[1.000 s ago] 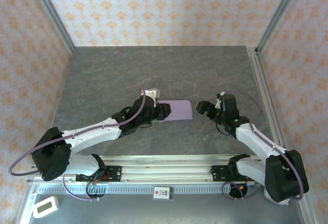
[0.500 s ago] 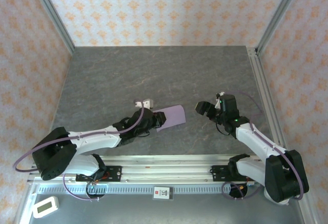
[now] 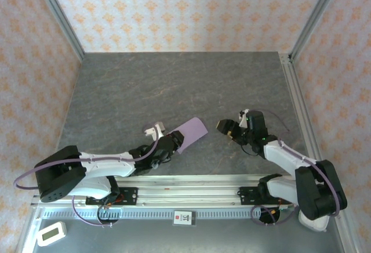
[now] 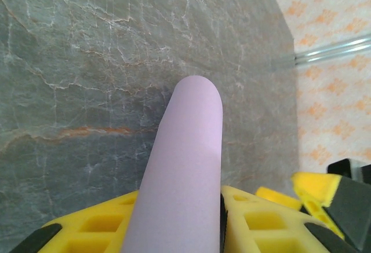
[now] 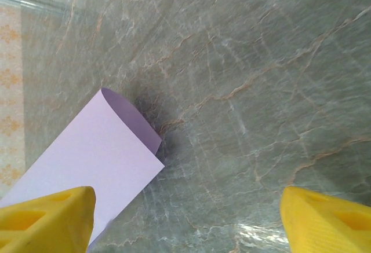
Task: Fold a paper plane with a square sheet of paper (pick it up from the middle)
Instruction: First fold the square sheet of paper in half at the center of the table.
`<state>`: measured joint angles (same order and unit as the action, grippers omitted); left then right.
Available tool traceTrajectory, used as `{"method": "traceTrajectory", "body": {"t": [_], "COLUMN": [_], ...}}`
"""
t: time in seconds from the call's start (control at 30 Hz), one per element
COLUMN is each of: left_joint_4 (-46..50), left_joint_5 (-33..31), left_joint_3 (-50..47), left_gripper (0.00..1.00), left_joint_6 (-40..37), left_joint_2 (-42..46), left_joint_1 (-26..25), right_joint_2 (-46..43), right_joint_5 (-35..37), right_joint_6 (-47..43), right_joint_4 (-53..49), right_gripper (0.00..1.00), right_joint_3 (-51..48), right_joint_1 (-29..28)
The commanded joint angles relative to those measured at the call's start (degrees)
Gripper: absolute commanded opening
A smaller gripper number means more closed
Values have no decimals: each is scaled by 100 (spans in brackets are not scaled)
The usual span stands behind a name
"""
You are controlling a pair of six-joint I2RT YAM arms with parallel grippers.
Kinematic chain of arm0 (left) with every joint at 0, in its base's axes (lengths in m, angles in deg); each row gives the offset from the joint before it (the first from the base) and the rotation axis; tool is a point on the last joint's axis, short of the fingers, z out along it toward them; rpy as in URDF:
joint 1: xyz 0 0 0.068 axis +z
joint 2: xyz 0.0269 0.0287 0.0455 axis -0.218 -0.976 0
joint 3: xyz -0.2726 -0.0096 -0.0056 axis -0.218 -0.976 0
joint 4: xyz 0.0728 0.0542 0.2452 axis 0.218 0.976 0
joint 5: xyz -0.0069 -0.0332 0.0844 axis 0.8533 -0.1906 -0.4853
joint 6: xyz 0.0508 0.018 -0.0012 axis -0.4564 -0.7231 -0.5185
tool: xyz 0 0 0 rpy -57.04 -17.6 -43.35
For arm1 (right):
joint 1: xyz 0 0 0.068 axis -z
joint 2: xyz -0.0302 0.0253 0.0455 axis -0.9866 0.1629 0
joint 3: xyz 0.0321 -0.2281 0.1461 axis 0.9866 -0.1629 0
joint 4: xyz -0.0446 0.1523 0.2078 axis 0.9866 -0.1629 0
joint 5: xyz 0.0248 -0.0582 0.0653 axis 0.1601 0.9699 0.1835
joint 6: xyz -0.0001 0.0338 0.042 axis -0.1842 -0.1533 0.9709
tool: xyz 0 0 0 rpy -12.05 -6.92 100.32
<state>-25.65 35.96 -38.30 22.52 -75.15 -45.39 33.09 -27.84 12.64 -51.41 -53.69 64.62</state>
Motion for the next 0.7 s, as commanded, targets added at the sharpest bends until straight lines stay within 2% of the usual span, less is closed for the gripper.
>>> {"method": "traceTrajectory", "body": {"t": [0.0, 0.33, 0.67], "left_joint_4": [-437, -1200, -1702], "left_joint_5": [-518, -669, -578], "left_joint_3": [-65, -112, -171], "left_gripper": [34, 33, 32], "left_joint_6": [652, 1204, 1394], "left_joint_2": [-218, -736, -1052], "left_joint_1": [-139, -543, -636], "right_joint_2": [72, 575, 838], "right_joint_5": [-176, -91, -101], "right_joint_6": [286, 722, 1065], "right_joint_4": [536, 1062, 1508], "right_gripper": [82, 80, 75], "right_joint_3": [-63, -53, -100], "right_joint_1": [-165, -556, -664]}}
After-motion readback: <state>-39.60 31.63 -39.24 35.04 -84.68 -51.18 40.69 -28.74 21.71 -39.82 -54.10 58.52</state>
